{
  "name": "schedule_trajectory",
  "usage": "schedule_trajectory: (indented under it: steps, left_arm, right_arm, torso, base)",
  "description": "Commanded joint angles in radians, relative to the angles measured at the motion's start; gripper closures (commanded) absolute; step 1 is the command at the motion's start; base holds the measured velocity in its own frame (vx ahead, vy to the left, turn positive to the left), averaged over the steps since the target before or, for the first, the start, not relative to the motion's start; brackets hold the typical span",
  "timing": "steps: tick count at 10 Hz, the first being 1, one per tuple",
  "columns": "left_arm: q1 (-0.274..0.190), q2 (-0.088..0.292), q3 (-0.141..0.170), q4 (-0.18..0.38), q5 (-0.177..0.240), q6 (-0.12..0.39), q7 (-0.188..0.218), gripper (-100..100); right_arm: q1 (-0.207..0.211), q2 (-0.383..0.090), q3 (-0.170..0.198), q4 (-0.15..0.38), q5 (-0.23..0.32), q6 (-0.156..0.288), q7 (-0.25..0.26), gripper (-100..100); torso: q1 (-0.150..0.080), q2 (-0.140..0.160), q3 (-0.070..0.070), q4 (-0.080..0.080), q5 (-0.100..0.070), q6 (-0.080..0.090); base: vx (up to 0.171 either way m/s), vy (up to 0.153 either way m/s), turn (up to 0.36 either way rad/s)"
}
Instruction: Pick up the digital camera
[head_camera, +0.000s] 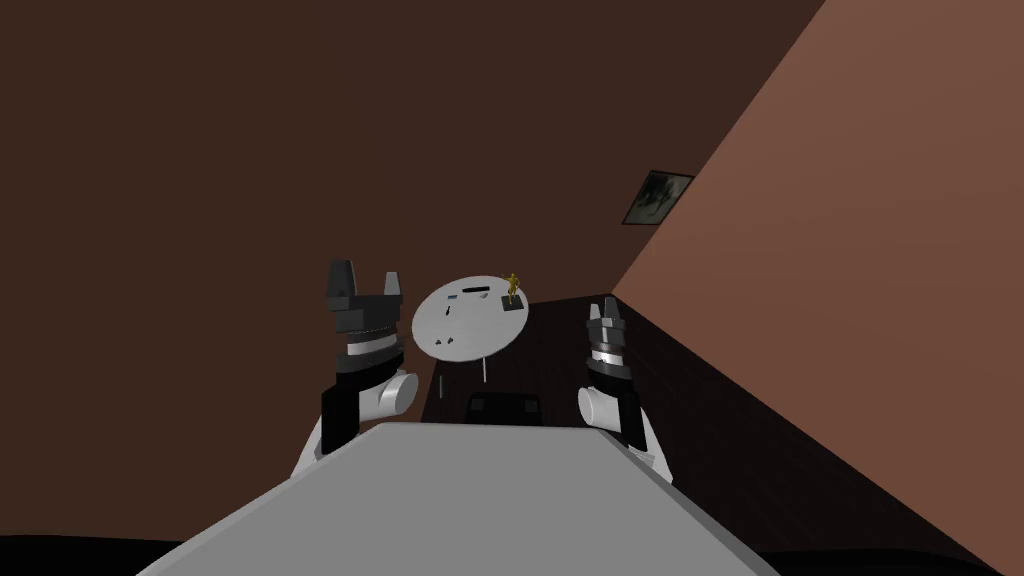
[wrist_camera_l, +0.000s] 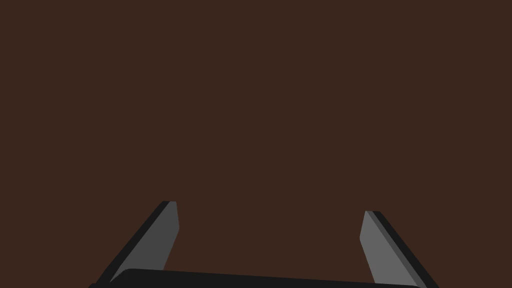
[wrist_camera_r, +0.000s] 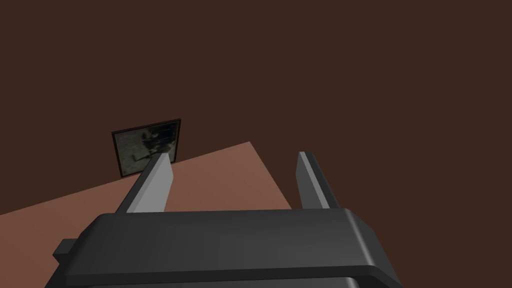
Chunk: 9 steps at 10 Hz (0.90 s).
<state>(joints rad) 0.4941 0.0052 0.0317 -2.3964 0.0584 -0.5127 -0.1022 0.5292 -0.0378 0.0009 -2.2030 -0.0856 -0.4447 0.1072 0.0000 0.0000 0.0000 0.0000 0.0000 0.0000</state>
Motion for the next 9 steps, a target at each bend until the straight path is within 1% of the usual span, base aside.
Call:
schedule_trajectory:
  steps: [1, 3, 6, 7, 8, 9]
  left_arm:
    - [-0.011, 0.035, -0.001, 0.026, 0.002, 0.016, 0.003, -100]
    - [-0.026, 0.067, -0.003, 0.065, 0.005, 0.039, 0.007, -100]
    - [-0.058, 0.110, -0.007, 0.148, 0.012, 0.089, 0.015, -100]
    - [-0.071, 0.121, -0.009, 0.172, 0.015, 0.109, 0.018, -100]
    - [-0.071, 0.121, -0.009, 0.181, 0.015, 0.109, 0.018, -100]
    - [-0.086, 0.132, -0.011, 0.217, 0.019, 0.131, 0.022, -100]
  right_arm:
    - [0.000, 0.000, 0.000, 0.000, 0.000, 0.000, 0.000, 0]
    - [0.000, 0.000, 0.000, 0.000, 0.000, 0.000, 0.000, 0]
    - [0.000, 0.000, 0.000, 0.000, 0.000, 0.000, 0.000, 0]
    - [0.000, 0.000, 0.000, 0.000, 0.000, 0.000, 0.000, 0]
    - [0.000, 0.000, 0.000, 0.000, 0.000, 0.000, 0.000, 0]
    - [0.000, 0.000, 0.000, 0.000, 0.000, 0.000, 0.000, 0]
  torso:
    - [0.000, 0.000, 0.000, 0.000, 0.000, 0.000]
    - [0.001, 0.000, 0.000, 0.000, 0.000, 0.000]
    - [0.002, 0.000, 0.000, 0.000, 0.000, 0.000]
    - [0.002, 0.000, 0.000, 0.000, 0.000, 0.000]
    - [0.002, 0.000, 0.000, 0.000, 0.000, 0.000]
    - [0.002, 0.000, 0.000, 0.000, 0.000, 0.000]
  base:
    - [-0.002, 0.006, -0.048]
    - [-0.002, 0.019, -0.051]
    - [0.000, 0.021, -0.065]
    - [0.001, 0.026, -0.081]
    - [0.000, 0.021, -0.036]
    - [-0.001, 0.018, -0.061]
